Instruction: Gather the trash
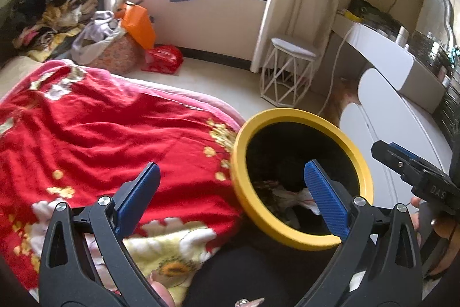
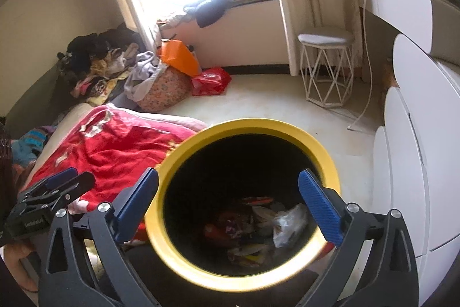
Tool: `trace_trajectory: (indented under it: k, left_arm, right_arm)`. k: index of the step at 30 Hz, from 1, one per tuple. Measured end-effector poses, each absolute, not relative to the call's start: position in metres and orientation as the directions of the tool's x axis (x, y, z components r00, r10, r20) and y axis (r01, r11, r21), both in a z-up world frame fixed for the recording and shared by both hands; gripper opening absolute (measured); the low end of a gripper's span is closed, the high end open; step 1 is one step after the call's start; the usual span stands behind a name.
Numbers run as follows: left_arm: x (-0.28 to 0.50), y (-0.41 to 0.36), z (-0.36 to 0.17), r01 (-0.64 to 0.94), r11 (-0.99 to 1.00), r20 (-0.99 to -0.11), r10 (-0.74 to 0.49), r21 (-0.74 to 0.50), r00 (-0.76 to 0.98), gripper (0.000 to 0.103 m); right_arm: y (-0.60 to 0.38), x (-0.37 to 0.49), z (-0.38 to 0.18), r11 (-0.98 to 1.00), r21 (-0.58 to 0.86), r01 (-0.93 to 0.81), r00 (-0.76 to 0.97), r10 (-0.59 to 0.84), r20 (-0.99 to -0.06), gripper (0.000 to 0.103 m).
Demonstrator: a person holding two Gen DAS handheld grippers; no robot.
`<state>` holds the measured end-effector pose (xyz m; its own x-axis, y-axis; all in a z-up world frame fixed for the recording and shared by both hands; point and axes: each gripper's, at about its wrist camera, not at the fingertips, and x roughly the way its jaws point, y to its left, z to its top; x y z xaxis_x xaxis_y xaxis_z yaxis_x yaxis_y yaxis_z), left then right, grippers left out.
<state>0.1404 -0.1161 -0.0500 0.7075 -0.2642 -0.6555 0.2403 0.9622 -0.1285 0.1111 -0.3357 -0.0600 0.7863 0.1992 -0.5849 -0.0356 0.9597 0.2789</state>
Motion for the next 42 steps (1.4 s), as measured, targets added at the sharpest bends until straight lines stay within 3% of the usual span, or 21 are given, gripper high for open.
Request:
trace_trajectory:
  k: [9,18,27,42]
  left_arm:
    - [0.111,-0.077,-0.039,0.159,0.982,-0.619,-0.186,-0.099,0.763,0.092]
    - [0.074,-0.045,-0.025,0.073,0.993,-0.517,-0.11,-0.091,0.849,0.092]
    - [0.05,-0.031,-0.03,0.035,0.997,-0.48,-0.065,-0.071,0.875,0.092]
    - [0.046,-0.032,-0.03,0.029,0.998,-0.455,-0.054,-0.061,0.889,0.092]
  right_arm:
    - [-0.305,0.09,-0.047,0.964,0.248,-0.092,0.834,0.211,-0.51,0.096]
    - [-0.266,0.051,-0.034,0.983,0.131,-0.13,0.926,0.167,-0.34,0.096]
    - [-0.244,0.019,-0.034,0.989,0.067,-0.135,0.973,0.145,-0.177,0.096]
    - [-0.245,0.021,-0.039,0.991,0.076,-0.114,0.974,0.127,-0.19,0.096]
